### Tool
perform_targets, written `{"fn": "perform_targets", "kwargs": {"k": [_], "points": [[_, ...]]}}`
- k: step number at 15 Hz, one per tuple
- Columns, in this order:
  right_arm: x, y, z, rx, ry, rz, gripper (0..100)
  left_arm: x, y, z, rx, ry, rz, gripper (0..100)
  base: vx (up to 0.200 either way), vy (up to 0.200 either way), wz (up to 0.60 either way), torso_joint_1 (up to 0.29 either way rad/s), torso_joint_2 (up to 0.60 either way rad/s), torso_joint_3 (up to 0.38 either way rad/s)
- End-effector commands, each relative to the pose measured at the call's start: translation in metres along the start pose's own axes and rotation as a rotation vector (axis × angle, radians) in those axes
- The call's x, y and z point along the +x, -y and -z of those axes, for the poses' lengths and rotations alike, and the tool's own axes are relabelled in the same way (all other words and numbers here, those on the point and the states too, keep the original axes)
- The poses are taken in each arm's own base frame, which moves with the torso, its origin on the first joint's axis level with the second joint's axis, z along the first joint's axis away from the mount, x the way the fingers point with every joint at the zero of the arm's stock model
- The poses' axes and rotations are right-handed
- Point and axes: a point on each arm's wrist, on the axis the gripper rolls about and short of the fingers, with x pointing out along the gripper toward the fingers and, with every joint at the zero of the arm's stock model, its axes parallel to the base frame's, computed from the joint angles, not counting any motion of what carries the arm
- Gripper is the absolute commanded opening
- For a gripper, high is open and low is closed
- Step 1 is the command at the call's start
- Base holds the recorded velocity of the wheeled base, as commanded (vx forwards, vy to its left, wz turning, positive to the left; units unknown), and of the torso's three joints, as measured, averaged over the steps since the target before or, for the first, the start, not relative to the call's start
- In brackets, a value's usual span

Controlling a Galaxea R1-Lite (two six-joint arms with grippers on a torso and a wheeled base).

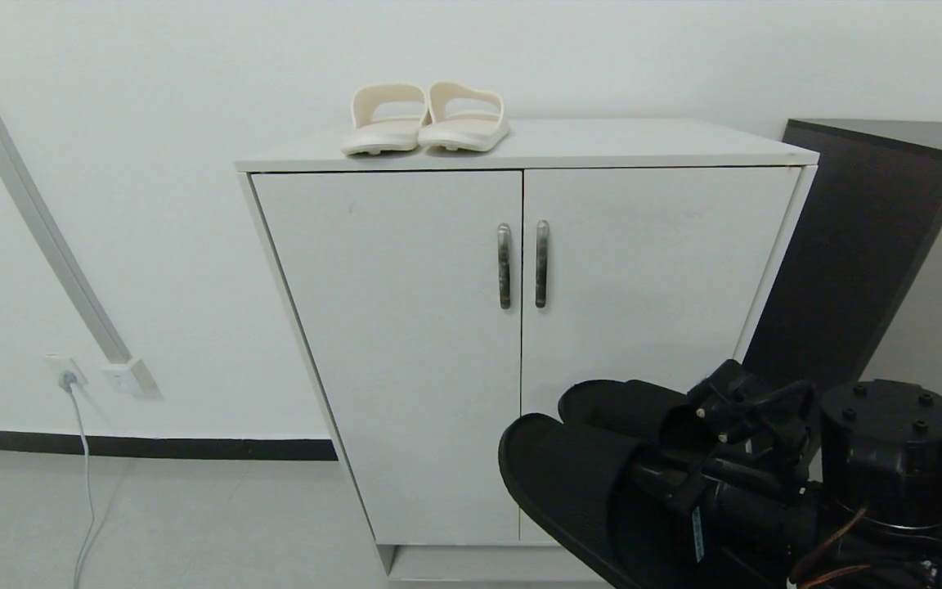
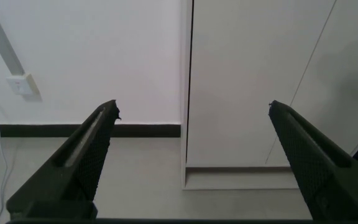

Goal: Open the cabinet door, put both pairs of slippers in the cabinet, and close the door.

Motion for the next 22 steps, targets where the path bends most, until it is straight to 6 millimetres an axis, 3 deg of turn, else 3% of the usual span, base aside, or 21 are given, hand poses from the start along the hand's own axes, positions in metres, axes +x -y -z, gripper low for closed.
{"fn": "perform_targets", "kwargs": {"k": [1, 2, 4, 5, 7, 10, 15, 22], "points": [[-0.001, 0.0, 0.003, -0.019, -0.009, 0.0, 0, 0.0, 0.0, -0.001, 0.003, 0.004, -0.007, 100, 0.0, 0.0, 0.0, -0.007, 0.19, 0.159], [-0.001, 0.0, 0.003, -0.027, -0.008, 0.0, 0, 0.0, 0.0, -0.002, 0.004, 0.01, -0.008, 100, 0.0, 0.0, 0.0, -0.007, 0.13, 0.1], [-0.002, 0.0, 0.003, -0.039, 0.011, -0.002, 0, -0.005, 0.0, -0.056, -0.032, 0.069, 0.008, 100, 0.0, 0.0, 0.0, 0.001, 0.04, 0.028], [-0.003, 0.0, 0.004, -0.039, 0.011, -0.002, 0, 0.0, 0.0, -0.064, -0.029, 0.038, 0.019, 100, 0.0, 0.0, 0.0, 0.0, 0.0, 0.0], [-0.003, 0.0, 0.004, -0.039, 0.015, -0.003, 0, 0.025, 0.004, -0.069, -0.033, -0.113, 0.169, 100, 0.0, 0.0, 0.0, 0.0, 0.0, 0.0], [-0.003, 0.0, 0.003, -0.036, 0.02, -0.009, 0, 0.043, 0.01, -0.082, -0.049, -0.147, 0.366, 100, 0.0, 0.0, 0.0, 0.0, 0.0, 0.0], [-0.002, -0.001, 0.001, -0.039, 0.037, -0.011, 0, 0.083, 0.016, -0.122, -0.062, -0.203, 0.493, 100, 0.0, 0.0, 0.0, 0.0, 0.0, 0.0], [-0.001, -0.002, 0.003, -0.036, 0.035, -0.018, 0, 0.139, 0.046, -0.141, -0.057, -0.172, 0.698, 100, 0.0, 0.0, 0.0, 0.0, 0.0, 0.0]]}}
